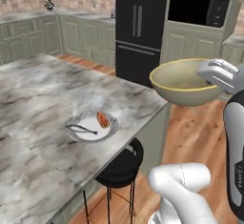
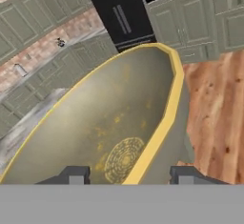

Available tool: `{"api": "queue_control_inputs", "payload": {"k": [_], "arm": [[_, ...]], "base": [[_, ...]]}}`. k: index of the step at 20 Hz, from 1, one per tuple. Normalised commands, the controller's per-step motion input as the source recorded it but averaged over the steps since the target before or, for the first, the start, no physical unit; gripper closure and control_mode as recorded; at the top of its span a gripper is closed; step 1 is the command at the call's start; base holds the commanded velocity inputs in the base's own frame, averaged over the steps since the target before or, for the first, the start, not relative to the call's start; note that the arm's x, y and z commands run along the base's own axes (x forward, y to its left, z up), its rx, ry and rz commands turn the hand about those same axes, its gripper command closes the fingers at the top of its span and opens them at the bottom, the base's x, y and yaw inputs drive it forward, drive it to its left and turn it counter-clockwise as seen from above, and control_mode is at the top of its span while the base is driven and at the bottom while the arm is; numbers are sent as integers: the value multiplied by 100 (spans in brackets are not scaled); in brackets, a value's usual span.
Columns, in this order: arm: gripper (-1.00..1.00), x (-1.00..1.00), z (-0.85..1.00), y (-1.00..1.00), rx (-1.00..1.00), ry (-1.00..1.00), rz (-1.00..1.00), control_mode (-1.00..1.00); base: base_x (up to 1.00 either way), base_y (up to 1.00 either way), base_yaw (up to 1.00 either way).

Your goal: Take the smaller bowl and place it next to the appetizer plate on the dining counter , and place the larger bowl next to the plate with cooked food.

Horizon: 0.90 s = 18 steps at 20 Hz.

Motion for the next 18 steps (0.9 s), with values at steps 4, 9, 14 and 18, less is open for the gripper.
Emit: {"api": "queue_control_inputs", "payload": {"k": [4,9,14,18], "arm": [[100,0,0,0,0,0,0,100],[100,0,0,0,0,0,0,100],[100,0,0,0,0,0,0,100],[100,0,0,0,0,0,0,100]], "base": [[100,9,53],[100,4,53],[100,1,53],[100,6,52]]}}
